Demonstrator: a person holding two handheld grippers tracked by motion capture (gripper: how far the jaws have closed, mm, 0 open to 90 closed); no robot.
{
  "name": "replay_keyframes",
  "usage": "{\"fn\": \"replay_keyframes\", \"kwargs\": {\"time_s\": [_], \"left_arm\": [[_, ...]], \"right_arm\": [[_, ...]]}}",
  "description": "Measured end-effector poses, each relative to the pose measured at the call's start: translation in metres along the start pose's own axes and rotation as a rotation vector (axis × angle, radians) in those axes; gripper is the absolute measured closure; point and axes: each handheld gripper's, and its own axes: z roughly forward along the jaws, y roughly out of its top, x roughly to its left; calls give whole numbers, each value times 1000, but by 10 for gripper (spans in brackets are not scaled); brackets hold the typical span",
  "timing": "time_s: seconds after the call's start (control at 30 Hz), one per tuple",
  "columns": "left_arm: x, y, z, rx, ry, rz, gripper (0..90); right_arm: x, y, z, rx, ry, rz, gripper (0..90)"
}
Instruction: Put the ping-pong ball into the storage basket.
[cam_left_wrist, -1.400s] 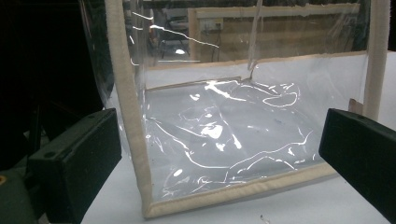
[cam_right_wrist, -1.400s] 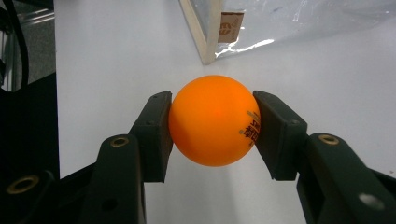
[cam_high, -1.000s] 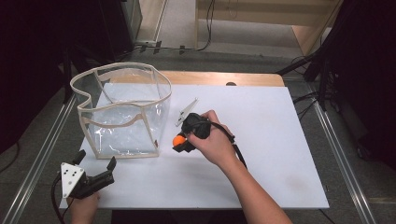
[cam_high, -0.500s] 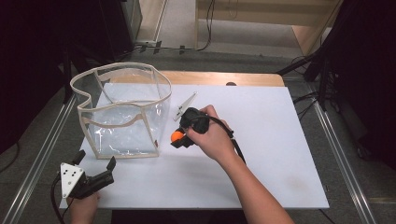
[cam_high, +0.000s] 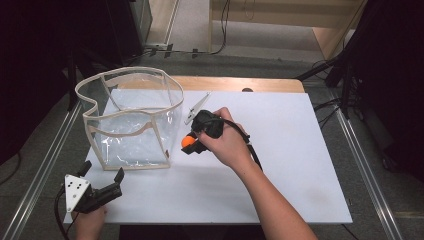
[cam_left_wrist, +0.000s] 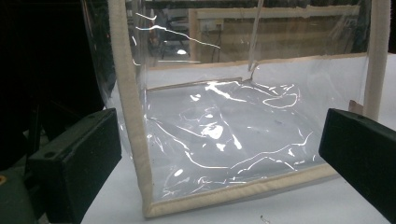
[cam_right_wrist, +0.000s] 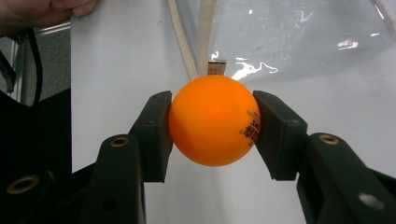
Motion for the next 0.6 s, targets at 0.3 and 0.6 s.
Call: {"fn": "replay_keyframes", "kwargs": {"time_s": [0.3, 0.6], "left_arm": [[0, 0, 0, -1, -1, -3, 0], [1, 0, 0, 0, -1, -3, 0]], "right_arm": [[-3, 6, -7, 0, -9, 5, 483], [-6, 15, -15, -10, -16, -6, 483]]}}
